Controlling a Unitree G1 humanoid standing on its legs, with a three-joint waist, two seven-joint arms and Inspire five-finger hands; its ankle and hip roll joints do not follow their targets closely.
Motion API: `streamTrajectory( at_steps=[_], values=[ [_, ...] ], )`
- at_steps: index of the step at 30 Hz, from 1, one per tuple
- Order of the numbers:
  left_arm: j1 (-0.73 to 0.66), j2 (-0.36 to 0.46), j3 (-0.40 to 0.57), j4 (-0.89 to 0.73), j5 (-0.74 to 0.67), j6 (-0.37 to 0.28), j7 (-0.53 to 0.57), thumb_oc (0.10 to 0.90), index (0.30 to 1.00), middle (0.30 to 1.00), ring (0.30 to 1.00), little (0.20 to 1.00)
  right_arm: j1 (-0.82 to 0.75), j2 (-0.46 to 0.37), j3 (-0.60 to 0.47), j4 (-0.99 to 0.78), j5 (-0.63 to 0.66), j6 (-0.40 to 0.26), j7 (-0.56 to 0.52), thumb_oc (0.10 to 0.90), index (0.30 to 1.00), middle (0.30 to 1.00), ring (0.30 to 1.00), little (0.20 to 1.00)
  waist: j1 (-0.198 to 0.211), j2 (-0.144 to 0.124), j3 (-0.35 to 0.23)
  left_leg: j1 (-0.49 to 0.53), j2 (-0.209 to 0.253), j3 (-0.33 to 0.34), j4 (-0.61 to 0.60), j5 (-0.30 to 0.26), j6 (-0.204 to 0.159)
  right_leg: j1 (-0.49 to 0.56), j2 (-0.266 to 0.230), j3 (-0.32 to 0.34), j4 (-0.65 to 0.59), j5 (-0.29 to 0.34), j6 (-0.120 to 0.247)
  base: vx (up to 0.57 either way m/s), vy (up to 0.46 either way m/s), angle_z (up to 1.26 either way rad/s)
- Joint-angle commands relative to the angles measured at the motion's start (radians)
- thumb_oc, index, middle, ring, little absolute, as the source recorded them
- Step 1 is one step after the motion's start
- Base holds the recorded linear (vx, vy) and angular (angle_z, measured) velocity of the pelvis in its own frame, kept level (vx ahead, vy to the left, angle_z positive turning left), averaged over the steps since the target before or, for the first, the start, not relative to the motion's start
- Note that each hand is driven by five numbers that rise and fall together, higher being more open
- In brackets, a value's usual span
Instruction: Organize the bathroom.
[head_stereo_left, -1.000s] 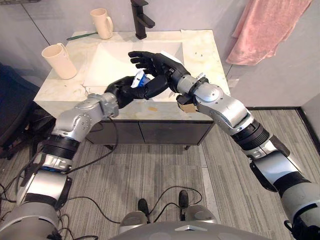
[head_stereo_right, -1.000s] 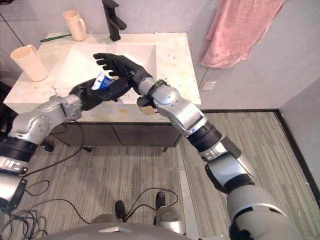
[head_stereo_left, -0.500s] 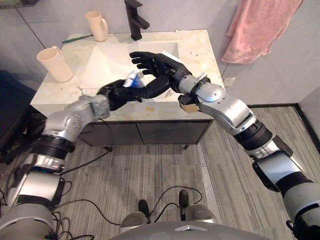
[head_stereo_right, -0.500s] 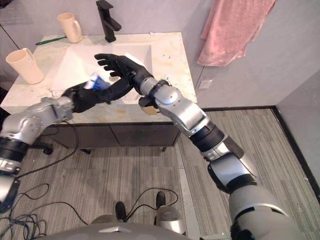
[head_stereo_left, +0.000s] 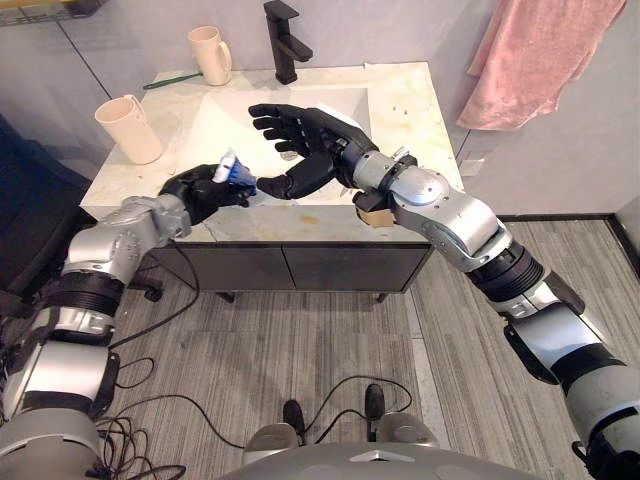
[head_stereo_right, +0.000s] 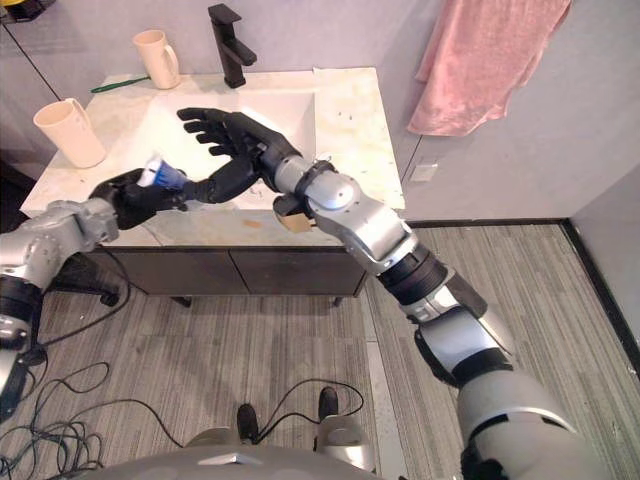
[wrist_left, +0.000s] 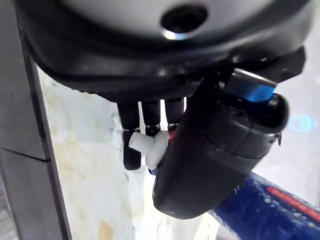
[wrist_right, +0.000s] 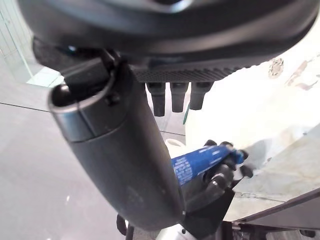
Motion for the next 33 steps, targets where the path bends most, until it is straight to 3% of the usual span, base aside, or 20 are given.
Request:
streamTrajectory(
  at_steps=[1, 15, 23, 33],
  values=[
    [-0.091, 0.04, 0.038, -0.046, -0.046, -0.082, 0.065, 0.4, 0.3, 0.3, 0.3, 0.3, -0.127, 0.021, -0.024, -0.021, -0.006, -0.101, -0.028, 0.8, 0.9, 0.9, 0.9, 0.9, 0.009, 0.017, -0.123, 0.009, 0.082, 0.006, 0.098, -0.107, 0.002, -0.018, -0.04, 0.069, -0.008, -0.115, 0.056, 0.0, 0.0, 0.0],
    [-0.092, 0.053, 0.044, -0.047, -0.029, -0.082, 0.041, 0.4, 0.3, 0.3, 0.3, 0.3, -0.116, 0.023, -0.025, -0.027, -0.006, -0.125, -0.016, 0.8, 0.9, 0.9, 0.9, 0.9, 0.008, 0.02, -0.136, 0.009, 0.088, 0.01, 0.097, -0.098, 0.0, -0.018, -0.037, 0.071, -0.008, -0.118, 0.055, 0.0, 0.0, 0.0],
    [-0.094, 0.039, 0.054, -0.049, -0.086, -0.103, 0.038, 0.4, 0.3, 0.3, 0.3, 0.3, -0.12, 0.026, -0.025, -0.044, 0.011, -0.125, -0.003, 0.8, 0.9, 0.9, 0.9, 0.9, 0.003, 0.02, -0.136, 0.01, 0.088, 0.012, 0.097, -0.097, -0.001, -0.016, -0.036, 0.076, -0.008, -0.12, 0.053, 0.0, 0.0, 0.0],
    [-0.093, 0.017, 0.046, -0.1, -0.174, -0.056, 0.007, 0.4, 0.3, 0.3, 0.3, 0.3, -0.111, 0.036, -0.023, -0.048, 0.011, -0.124, 0.002, 0.8, 0.9, 0.9, 0.9, 0.9, 0.003, 0.02, -0.139, 0.013, 0.088, 0.013, 0.091, -0.095, 0.0, -0.015, -0.035, 0.077, -0.008, -0.121, 0.052, 0.0, 0.0, 0.0]
  ],
)
